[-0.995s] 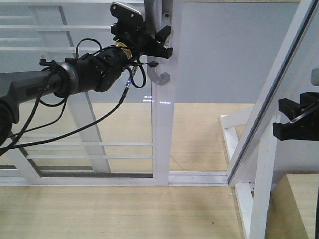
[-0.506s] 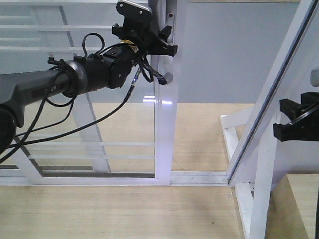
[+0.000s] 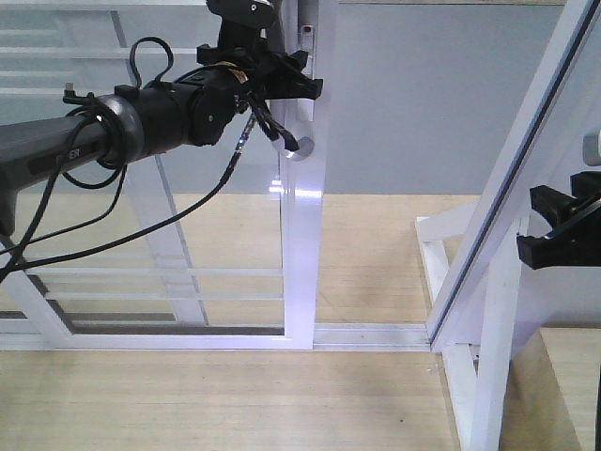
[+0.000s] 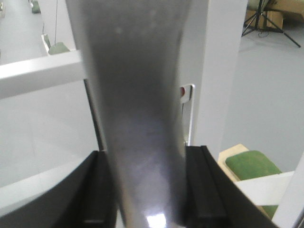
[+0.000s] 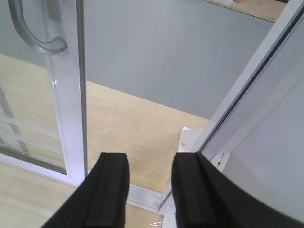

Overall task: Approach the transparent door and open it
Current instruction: 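Pull the handle with the left gripper, sliding the door away from the frame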

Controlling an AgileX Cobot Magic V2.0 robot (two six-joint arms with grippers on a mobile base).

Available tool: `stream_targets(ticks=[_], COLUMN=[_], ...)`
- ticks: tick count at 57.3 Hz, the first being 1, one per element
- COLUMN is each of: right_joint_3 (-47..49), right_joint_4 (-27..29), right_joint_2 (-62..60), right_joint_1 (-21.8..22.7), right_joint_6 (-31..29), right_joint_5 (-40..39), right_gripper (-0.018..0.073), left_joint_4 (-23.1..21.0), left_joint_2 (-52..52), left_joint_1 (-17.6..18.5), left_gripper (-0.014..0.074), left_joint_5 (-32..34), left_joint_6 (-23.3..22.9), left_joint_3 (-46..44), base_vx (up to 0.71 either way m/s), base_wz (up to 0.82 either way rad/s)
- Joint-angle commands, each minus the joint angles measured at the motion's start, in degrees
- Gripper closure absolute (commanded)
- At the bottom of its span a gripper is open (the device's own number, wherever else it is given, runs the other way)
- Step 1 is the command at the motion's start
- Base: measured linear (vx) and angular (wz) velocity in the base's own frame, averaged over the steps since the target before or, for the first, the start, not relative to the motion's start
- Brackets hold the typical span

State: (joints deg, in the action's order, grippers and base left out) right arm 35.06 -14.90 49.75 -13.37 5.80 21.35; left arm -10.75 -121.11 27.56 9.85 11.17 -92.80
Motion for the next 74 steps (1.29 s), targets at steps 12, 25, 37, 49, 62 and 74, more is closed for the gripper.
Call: stream_targets(ticks=[12,25,37,49,62,74], right_joint_3=[1.7,1.7,1.7,1.7,1.7,1.7], right_joint_4=[-1.3,-1.3,-1.3,-1.3,-1.3,-1.3], right_joint_2=[-0.5,-0.5,-0.5,-0.5,-0.5,-0.5], right_joint_1=[0.3,0.3,0.3,0.3,0.3,0.3], right_joint_6=[0.0,0.0,-0.1,0.0,-0.1,-0.1], right_joint_5=[-3.9,-3.8,-3.9,-3.9,-4.0,-4.1], right_gripper=[0.0244,0.0244,0.0244,0.0244,0.0244,0.0244], left_joint_4=[-1.6,-1.6,-1.0,-1.0,-1.0,-0.8], left_joint_2=[5.7,8.1,12.0,15.1,16.4,18.0], left_joint_1=[-3.1,-5.6,-8.3,-11.1,-12.1,-13.0], left_gripper=[0.0232,0.0232,0.0232,0.0232,0.0232,0.0232], left_joint_5=[-0.7,-3.7,-3.8,-3.0,-3.9,-8.1], left_joint_6=[0.1,0.1,0.6,0.6,2.0,2.1], left_joint_3=[-2.1,-0.8,3.3,7.2,8.9,8.9], base_vx=[0.00,0.00,0.00,0.00,0.00,0.00], base_wz=[0.00,0.00,0.00,0.00,0.00,0.00])
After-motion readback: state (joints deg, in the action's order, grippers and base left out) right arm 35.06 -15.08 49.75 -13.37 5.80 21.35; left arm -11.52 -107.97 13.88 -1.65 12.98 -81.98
